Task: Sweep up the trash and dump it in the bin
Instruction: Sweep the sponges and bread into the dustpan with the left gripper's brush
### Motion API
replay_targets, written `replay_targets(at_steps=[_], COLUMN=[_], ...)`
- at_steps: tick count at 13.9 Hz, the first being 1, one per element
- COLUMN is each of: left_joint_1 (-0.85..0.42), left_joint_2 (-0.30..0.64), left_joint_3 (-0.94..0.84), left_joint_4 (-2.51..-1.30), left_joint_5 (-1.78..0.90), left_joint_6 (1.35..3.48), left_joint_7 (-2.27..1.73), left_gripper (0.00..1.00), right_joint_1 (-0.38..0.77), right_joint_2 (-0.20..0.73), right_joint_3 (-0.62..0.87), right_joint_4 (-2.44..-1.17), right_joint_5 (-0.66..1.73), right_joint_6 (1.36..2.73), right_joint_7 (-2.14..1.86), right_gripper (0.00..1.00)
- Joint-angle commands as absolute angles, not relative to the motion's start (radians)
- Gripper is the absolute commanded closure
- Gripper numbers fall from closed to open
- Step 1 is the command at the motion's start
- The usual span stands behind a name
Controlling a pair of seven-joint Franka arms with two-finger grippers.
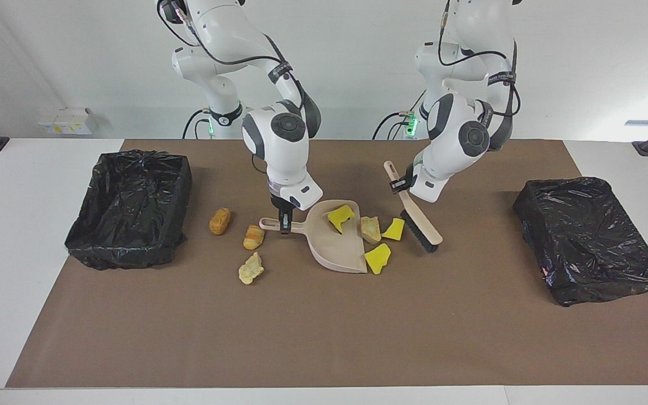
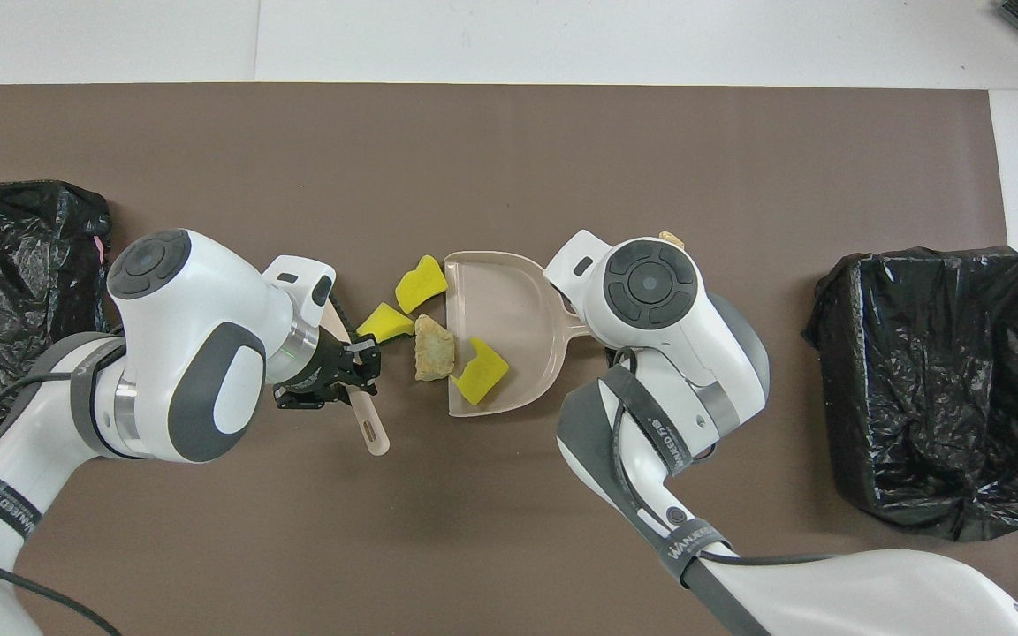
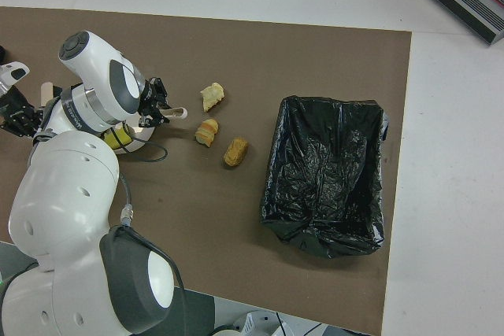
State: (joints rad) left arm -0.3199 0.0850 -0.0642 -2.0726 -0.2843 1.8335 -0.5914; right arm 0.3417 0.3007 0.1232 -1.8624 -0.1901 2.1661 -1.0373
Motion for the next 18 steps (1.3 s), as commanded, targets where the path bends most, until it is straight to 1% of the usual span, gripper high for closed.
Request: replay_targets(at_steps=[1,3,6,11,14,17,18], left_joint_1=[-0.330,-0.342,-0.363,-0.459,-0.505,-0.503,-0.494], left_joint_2=[0.051,0.063,0.064,0.072,0.086,0.116,0.104], left_joint_3=[-0.054,-0.055,-0.058,-0.060,-0.058,-0.060,-0.057], left_joint_4=[-2.121,-2.160,-2.174,-2.171,-2.152,-2.085,-2.077], left_joint_5=[-0.229,-0.225,-0.227,-0.300,-0.359,-0.361,-0.360], left_joint_6=[1.812,1.877,1.968,2.100,2.155,2.116,2.094], left_joint_7=[-0.598,-0.600,-0.600,-0.601,-0.629,-0.652,-0.649], left_gripper=[1.00,1.00,1.00,1.00,1.00,1.00,1.00], right_joint_1=[0.331,0.331,0.330,0.331,0.334,0.333,0.333], right_joint_2=[0.295,0.295,0.295,0.293,0.293,0.293,0.293], right_joint_3=[0.132,0.132,0.132,0.132,0.132,0.132,0.132], right_joint_4=[-1.882,-1.887,-1.887,-1.888,-1.896,-1.896,-1.896], right_joint_5=[-0.207,-0.207,-0.207,-0.207,-0.207,-0.207,-0.207], right_joint_6=[2.161,2.161,2.163,2.161,2.161,2.161,2.161], right_joint_7=[-1.015,-1.015,-1.014,-0.992,-0.974,-0.971,-0.971], right_gripper=[1.00,1.00,1.00,1.00,1.00,1.00,1.00])
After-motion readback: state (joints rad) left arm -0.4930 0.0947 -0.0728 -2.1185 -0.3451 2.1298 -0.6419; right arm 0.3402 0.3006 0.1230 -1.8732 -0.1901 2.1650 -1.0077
